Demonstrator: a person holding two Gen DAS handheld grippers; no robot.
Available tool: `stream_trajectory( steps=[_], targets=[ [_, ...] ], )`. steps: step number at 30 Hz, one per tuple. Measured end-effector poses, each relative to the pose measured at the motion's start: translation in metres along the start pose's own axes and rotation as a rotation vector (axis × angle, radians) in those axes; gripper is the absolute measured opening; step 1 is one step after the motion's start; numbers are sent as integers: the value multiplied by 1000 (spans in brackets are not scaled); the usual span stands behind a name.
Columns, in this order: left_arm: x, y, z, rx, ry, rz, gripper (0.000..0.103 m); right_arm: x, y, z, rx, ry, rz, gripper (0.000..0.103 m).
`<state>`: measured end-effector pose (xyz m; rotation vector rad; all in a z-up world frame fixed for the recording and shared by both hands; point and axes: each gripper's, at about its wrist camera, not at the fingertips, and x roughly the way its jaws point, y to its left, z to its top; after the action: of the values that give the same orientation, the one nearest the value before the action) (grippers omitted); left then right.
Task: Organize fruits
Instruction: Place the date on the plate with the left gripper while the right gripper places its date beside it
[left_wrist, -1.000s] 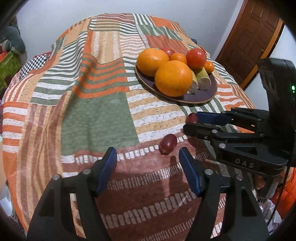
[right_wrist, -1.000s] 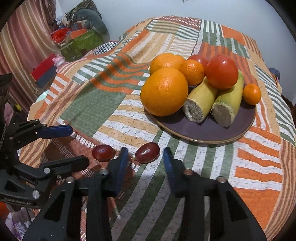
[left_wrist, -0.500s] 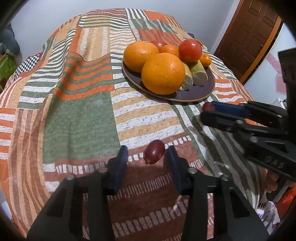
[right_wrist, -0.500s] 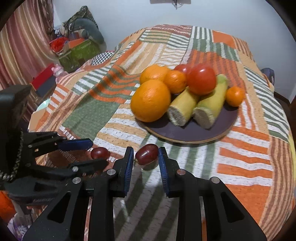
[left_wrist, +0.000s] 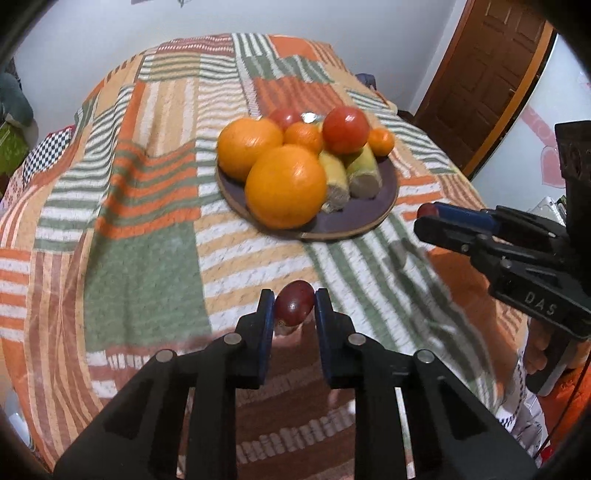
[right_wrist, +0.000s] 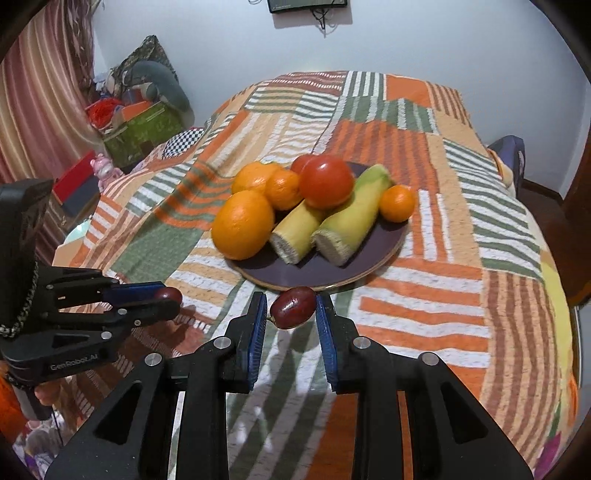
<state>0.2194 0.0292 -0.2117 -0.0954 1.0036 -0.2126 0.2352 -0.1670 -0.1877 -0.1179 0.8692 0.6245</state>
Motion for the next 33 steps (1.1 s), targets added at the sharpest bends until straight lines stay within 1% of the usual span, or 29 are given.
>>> stream_trajectory(
  steps=[10, 15, 20, 24, 26, 31, 33],
  targets=[
    [3, -26, 37, 30, -54, -10, 22, -10, -16, 13, 12, -52, -9, 25],
    [15, -35, 47, 43, -49, -13, 22, -6, -20, 17, 14, -57, -7, 25],
    [30, -43, 52, 79, -36, 12, 22, 5, -23, 19, 11, -43, -4, 25],
    [38, -43, 53, 77, -26, 3, 21, 16, -26, 19, 12, -21, 7, 25],
    [43, -43, 54, 78, -19, 16, 21, 23, -28, 19, 16, -6, 6, 25],
    [51, -38, 54, 65, -5, 9, 21, 36, -35, 18, 45, 27, 40, 25],
    [54, -38, 53, 61, -3, 9, 21, 40, -35, 17, 44, 36, 39, 25]
  ],
)
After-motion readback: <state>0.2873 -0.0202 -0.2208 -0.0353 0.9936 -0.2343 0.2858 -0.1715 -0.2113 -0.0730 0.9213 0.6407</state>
